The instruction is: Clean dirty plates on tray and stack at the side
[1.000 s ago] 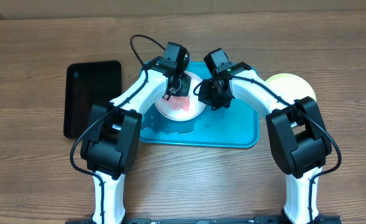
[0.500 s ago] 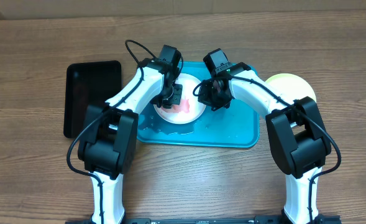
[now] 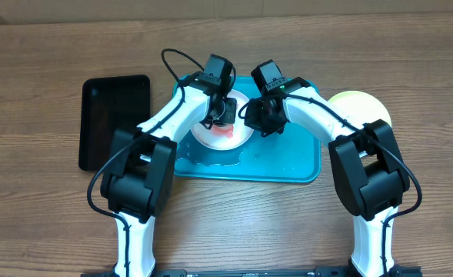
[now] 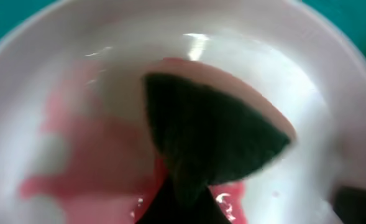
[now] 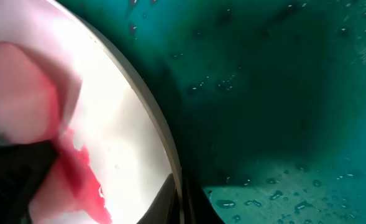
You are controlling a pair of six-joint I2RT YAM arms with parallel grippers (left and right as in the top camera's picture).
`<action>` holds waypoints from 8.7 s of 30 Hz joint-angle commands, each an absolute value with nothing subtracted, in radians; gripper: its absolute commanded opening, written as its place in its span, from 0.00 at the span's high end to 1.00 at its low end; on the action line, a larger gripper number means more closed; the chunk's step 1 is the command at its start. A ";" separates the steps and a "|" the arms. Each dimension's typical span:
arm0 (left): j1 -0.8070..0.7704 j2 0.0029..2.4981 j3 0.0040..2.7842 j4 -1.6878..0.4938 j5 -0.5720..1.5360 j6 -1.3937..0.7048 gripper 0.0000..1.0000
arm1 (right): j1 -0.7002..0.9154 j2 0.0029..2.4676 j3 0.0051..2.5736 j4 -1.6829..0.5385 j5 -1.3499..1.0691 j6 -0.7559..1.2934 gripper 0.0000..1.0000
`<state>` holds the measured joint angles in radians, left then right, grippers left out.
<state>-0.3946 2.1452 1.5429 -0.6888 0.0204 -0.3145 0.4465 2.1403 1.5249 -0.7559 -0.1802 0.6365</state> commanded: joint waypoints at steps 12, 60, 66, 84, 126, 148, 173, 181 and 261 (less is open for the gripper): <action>-0.382 2.171 1.523 -0.795 0.423 -0.028 0.96 | 0.446 2.163 1.517 -0.760 -0.159 0.648 0.96; -0.210 2.171 2.105 -1.171 0.020 -0.277 0.96 | 0.798 1.773 1.566 -1.175 1.208 0.577 0.96; -0.210 2.171 2.104 -1.174 0.020 -0.277 0.96 | 0.888 1.773 1.566 -1.196 1.418 0.576 0.96; -0.210 2.171 2.104 -1.174 0.020 -0.277 0.96 | 0.920 1.773 1.566 -1.230 1.501 0.625 0.96; -0.210 2.171 2.104 -1.171 0.019 -0.277 0.96 | -0.361 1.775 1.304 -1.049 -0.032 0.419 0.96; -0.066 2.107 2.223 -1.470 -0.076 -0.232 0.96 | -0.258 1.733 1.486 -1.121 -0.185 0.358 0.13; 0.174 2.107 1.697 -1.099 -0.086 -0.247 0.00 | -0.043 1.715 1.557 -1.114 -0.166 0.315 0.00; 0.134 2.074 1.985 -1.311 -0.085 -0.258 0.00 | -0.043 1.708 1.574 -1.160 -0.149 0.259 0.00; -0.057 1.946 2.064 -1.285 -0.085 -0.277 0.00 | 0.103 0.010 0.008 -0.073 0.109 0.204 0.00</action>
